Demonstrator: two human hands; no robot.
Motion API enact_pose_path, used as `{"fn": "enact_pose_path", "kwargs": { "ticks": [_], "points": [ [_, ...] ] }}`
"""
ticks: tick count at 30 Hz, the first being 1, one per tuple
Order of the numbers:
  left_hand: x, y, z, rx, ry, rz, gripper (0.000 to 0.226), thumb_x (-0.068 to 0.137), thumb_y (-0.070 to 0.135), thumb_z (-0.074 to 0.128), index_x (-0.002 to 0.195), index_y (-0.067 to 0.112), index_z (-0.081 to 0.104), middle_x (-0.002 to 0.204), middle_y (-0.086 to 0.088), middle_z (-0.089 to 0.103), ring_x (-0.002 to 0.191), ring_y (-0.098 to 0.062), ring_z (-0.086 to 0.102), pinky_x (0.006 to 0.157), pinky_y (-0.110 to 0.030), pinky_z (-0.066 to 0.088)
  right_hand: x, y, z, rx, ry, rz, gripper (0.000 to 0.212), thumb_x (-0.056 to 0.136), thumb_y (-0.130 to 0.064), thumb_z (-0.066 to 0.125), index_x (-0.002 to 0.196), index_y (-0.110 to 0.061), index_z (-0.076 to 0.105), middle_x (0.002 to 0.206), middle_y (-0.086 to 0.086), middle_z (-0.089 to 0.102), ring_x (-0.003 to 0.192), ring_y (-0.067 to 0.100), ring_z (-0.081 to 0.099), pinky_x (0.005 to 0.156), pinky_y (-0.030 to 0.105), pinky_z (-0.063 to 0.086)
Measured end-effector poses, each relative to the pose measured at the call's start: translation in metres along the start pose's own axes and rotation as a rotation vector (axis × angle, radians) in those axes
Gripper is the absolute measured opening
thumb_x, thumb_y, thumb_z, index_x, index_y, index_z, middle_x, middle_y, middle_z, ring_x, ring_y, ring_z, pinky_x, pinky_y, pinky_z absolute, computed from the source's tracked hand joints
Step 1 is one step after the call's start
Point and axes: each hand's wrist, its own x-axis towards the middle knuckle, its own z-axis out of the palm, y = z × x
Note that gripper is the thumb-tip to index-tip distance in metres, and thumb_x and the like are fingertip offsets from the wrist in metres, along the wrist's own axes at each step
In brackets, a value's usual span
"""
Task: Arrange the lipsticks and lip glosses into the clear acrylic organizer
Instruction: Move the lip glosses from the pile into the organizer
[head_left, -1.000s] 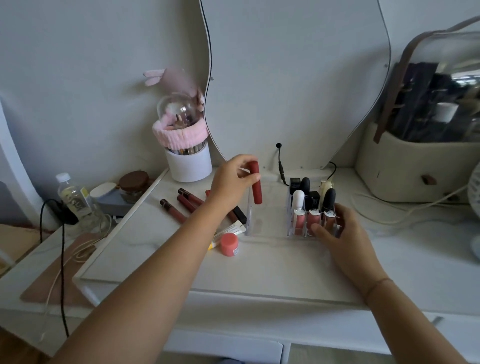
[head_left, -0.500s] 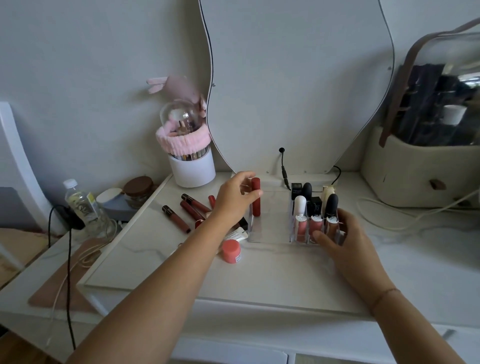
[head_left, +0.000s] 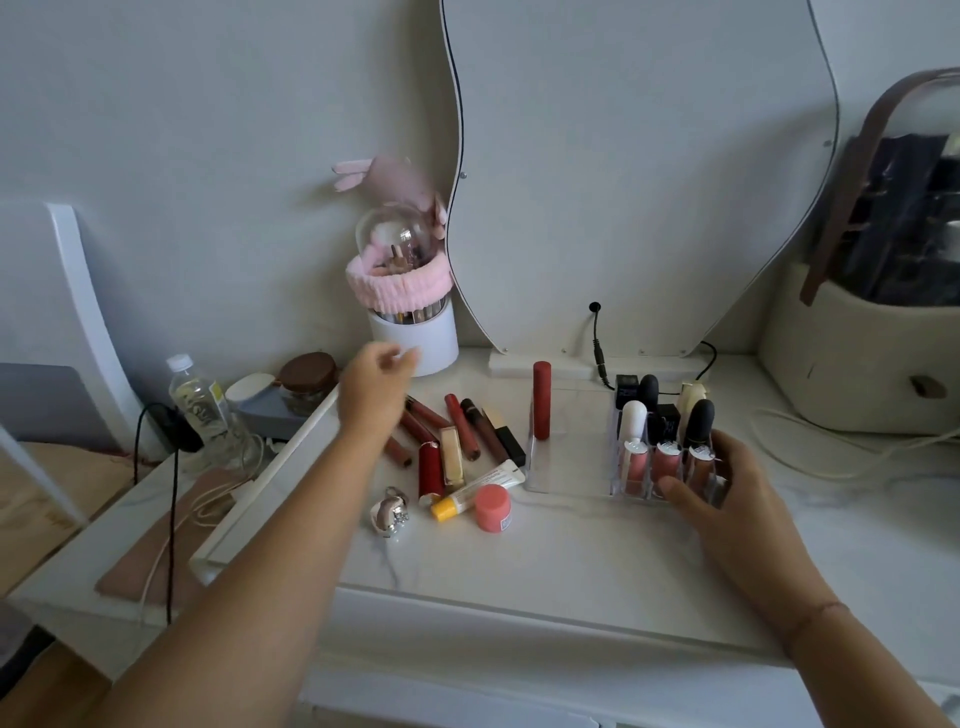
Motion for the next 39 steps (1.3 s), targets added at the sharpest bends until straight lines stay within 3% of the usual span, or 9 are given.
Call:
{"fn": "enact_pose_path", "kwargs": {
  "ticks": [4, 8, 15, 19, 22, 24, 27, 33, 39],
  "points": [
    [0.017, -0.045, -0.018, 0.359, -0.133, -0.215, 0.053, 0.082, 0.042, 0.063, 0.114, 0.0, 0.059, 0.119, -0.021, 0.06, 0.112, -0.035, 0.055, 0.089, -0.039, 0.043, 0.001, 0.001, 0.0, 0.003, -0.001, 0.003, 0.064, 0.082, -0.026, 0.07, 0.137, -0.026, 0.039, 0.128, 0.002, 0.057, 0.104, 0.015, 0.057, 0.084, 0.031, 0.041],
    [0.017, -0.056, -0.014, 0.435, -0.184, -0.197, 0.041, 0.078, 0.039, 0.069, 0.072, -0.001, 0.063, 0.074, -0.019, 0.06, 0.078, -0.032, 0.058, 0.066, -0.035, 0.043, 0.002, 0.003, 0.001, -0.023, 0.005, 0.005, 0.064, 0.082, -0.027, 0.071, 0.137, -0.027, 0.039, 0.127, 0.002, 0.058, 0.1, 0.014, 0.057, 0.081, 0.029, 0.04],
    [0.016, -0.057, -0.011, 0.36, -0.051, -0.201, 0.035, 0.071, 0.01, 0.067, 0.046, 0.01, 0.042, 0.045, -0.005, 0.035, 0.048, -0.024, 0.036, 0.044, -0.025, 0.02, 0.002, 0.004, 0.002, -0.055, 0.02, 0.0, 0.063, 0.081, -0.027, 0.071, 0.136, -0.027, 0.04, 0.125, 0.002, 0.059, 0.096, 0.014, 0.056, 0.079, 0.029, 0.039],
    [0.02, -0.058, -0.016, 0.156, 0.024, -0.233, 0.008, 0.072, 0.012, 0.067, 0.065, 0.009, 0.067, 0.059, -0.009, 0.052, 0.058, -0.023, 0.046, 0.054, -0.024, 0.032, 0.002, 0.003, 0.002, -0.063, 0.025, 0.0, 0.063, 0.081, -0.026, 0.071, 0.136, -0.026, 0.04, 0.124, 0.003, 0.059, 0.096, 0.015, 0.057, 0.08, 0.03, 0.04],
    [0.023, -0.039, -0.023, -0.185, 0.096, -0.234, 0.022, 0.074, 0.013, 0.071, 0.095, 0.004, 0.072, 0.081, -0.008, 0.071, 0.073, -0.019, 0.063, 0.072, -0.03, 0.053, 0.001, 0.003, 0.001, -0.036, 0.021, 0.009, 0.063, 0.081, -0.027, 0.071, 0.135, -0.028, 0.04, 0.123, 0.0, 0.058, 0.098, 0.013, 0.057, 0.079, 0.029, 0.04],
    [0.021, -0.008, -0.027, -0.417, 0.058, -0.16, 0.021, 0.075, 0.012, 0.073, 0.095, 0.009, 0.072, 0.084, -0.005, 0.072, 0.077, -0.017, 0.065, 0.08, -0.034, 0.055, 0.0, 0.002, 0.001, -0.024, 0.017, 0.011, 0.064, 0.081, -0.027, 0.071, 0.136, -0.028, 0.039, 0.123, -0.003, 0.056, 0.097, 0.011, 0.055, 0.078, 0.028, 0.039],
    [0.009, 0.051, -0.024, -0.619, -0.094, 0.004, 0.013, 0.074, 0.013, 0.075, 0.082, 0.024, 0.072, 0.074, 0.009, 0.072, 0.068, -0.006, 0.064, 0.069, -0.02, 0.053, 0.0, 0.001, 0.001, -0.011, 0.013, 0.014, 0.064, 0.081, -0.027, 0.071, 0.136, -0.028, 0.039, 0.124, -0.002, 0.056, 0.101, 0.012, 0.056, 0.082, 0.028, 0.04],
    [-0.024, 0.126, 0.017, -0.7, -0.379, 0.167, 0.017, 0.077, 0.009, 0.072, 0.09, 0.019, 0.067, 0.086, 0.003, 0.071, 0.078, -0.002, 0.065, 0.073, -0.014, 0.05, -0.001, -0.003, -0.002, 0.008, -0.006, 0.025, 0.065, 0.081, -0.026, 0.071, 0.137, -0.026, 0.039, 0.128, 0.0, 0.056, 0.111, 0.017, 0.058, 0.093, 0.037, 0.047],
    [-0.037, 0.114, 0.057, -0.519, -0.451, 0.168, 0.021, 0.075, 0.007, 0.074, 0.095, 0.012, 0.069, 0.092, -0.003, 0.07, 0.079, -0.005, 0.063, 0.075, -0.01, 0.049, -0.001, -0.004, -0.002, 0.016, -0.003, 0.019, 0.063, 0.08, -0.026, 0.072, 0.135, -0.028, 0.041, 0.125, -0.001, 0.058, 0.109, 0.015, 0.059, 0.091, 0.033, 0.046]
  ]
}}
